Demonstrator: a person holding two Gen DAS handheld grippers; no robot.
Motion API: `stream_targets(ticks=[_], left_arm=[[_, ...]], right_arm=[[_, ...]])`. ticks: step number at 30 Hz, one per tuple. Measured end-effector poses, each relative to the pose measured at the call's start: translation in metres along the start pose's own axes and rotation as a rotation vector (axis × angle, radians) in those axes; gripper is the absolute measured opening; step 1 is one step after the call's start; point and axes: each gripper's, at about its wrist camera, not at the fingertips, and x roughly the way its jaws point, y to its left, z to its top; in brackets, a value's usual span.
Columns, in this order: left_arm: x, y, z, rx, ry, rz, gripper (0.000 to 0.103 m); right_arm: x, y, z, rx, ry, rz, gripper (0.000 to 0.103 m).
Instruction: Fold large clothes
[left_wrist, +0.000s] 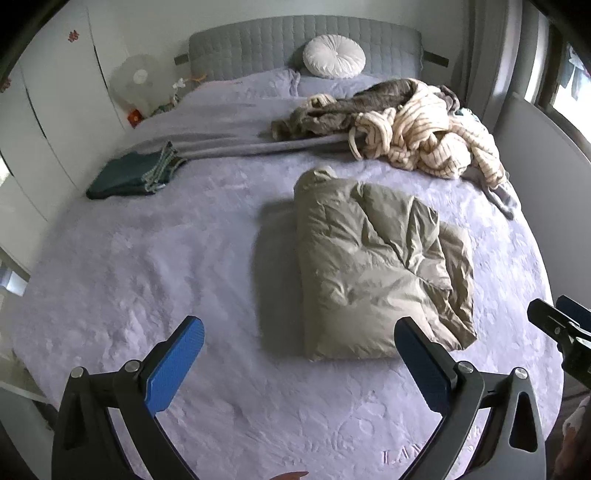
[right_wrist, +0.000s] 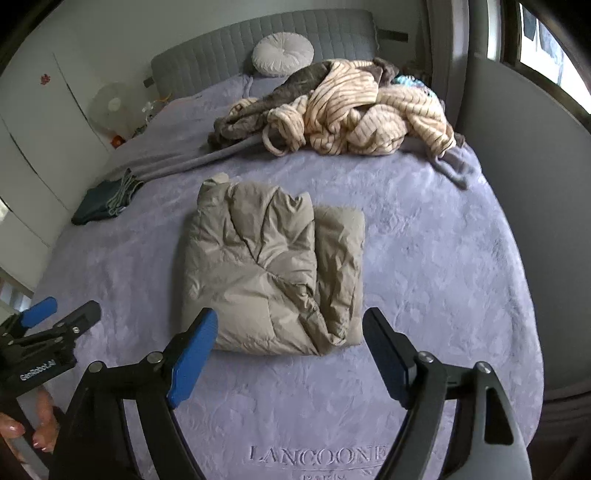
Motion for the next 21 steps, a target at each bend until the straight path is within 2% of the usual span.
stream_targets(ticks=[12, 21], left_arm=[[-0.010, 0.005, 0.000, -0.015, -0.010, -0.001, 0.103], [-0.012, 0.005, 0.000, -0.020, -0.011, 0.004, 0.103]], right_arm=[[-0.014, 0.003, 0.002, -0.009, -0.055, -0.085, 0.086], [-0.018, 0.007, 0.006, -0.011, -0.063, -0.084, 0.086]])
